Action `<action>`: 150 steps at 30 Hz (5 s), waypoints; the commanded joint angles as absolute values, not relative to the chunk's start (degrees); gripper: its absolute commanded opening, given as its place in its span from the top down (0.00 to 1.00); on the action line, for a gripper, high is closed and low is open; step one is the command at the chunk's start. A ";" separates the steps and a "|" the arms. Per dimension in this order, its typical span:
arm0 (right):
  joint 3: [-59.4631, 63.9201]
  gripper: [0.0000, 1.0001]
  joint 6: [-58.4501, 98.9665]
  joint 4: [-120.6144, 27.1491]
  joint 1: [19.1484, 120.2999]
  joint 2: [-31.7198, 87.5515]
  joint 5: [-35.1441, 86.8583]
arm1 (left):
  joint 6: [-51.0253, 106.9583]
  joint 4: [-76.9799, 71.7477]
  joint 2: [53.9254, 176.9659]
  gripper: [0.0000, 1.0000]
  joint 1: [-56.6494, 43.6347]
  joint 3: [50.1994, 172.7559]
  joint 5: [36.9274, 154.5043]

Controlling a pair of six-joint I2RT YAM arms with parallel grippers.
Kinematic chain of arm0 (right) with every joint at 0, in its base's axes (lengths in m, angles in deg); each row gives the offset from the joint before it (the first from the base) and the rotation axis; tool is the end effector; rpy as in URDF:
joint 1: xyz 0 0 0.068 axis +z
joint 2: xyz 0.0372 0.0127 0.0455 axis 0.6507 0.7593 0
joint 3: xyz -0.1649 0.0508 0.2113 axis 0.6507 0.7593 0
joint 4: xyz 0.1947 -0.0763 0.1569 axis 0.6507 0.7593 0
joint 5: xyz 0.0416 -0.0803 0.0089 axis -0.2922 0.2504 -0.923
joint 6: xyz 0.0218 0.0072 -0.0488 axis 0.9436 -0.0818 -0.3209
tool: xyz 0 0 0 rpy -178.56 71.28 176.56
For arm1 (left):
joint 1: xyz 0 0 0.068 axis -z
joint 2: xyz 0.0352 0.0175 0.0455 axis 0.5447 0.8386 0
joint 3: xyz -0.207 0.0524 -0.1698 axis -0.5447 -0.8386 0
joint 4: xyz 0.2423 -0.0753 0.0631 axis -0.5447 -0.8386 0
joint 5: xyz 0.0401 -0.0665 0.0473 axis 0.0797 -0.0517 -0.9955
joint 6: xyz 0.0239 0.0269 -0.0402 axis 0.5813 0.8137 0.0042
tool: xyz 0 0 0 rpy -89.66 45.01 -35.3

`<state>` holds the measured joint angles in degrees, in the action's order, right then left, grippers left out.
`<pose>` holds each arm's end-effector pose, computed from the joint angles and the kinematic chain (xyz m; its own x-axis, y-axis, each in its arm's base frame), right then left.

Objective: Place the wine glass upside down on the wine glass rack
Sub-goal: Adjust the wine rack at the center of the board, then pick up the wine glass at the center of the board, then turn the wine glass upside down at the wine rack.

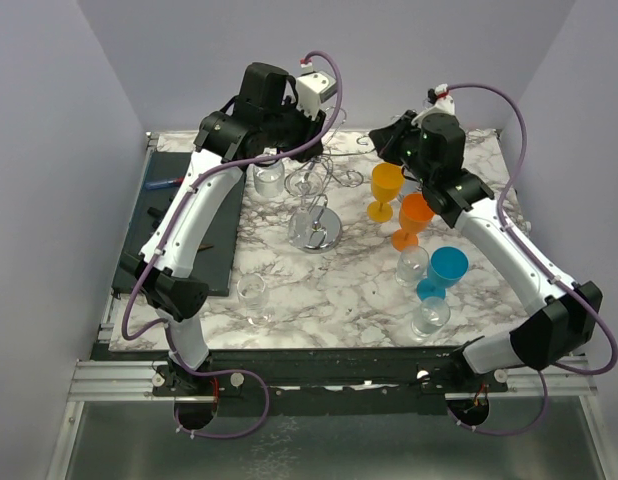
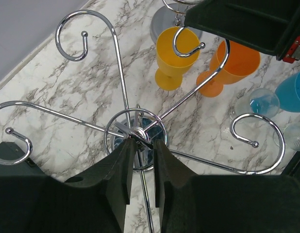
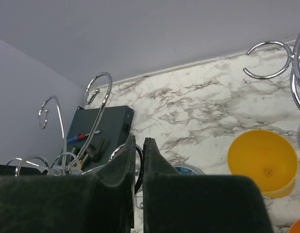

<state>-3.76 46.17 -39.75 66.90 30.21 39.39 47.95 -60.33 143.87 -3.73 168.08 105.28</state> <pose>0.3102 0.1492 0.4105 -0.3114 0.4459 -0.8391 -0.2157 0.8268 0.5194 0.3198 -0.1918 0.4724 -0.3385 0.3494 -0.8737 0.7528 0.6576 -0.0287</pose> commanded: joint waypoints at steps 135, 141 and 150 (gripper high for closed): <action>-24.67 1.00 50.79 -9.80 71.53 22.84 15.25 | 49.76 -61.83 122.18 0.01 -8.14 153.88 122.22; -24.87 1.00 54.24 -18.40 71.49 26.04 11.32 | 49.04 -61.93 125.20 0.01 -5.74 155.62 122.45; -24.76 1.00 56.21 -23.92 71.52 26.89 9.98 | 46.88 -60.17 130.28 0.01 -5.06 159.43 116.13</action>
<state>-22.93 54.59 -16.46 71.27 27.63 12.85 48.93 -61.17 128.75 -5.24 156.34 119.68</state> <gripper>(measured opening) 0.158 0.987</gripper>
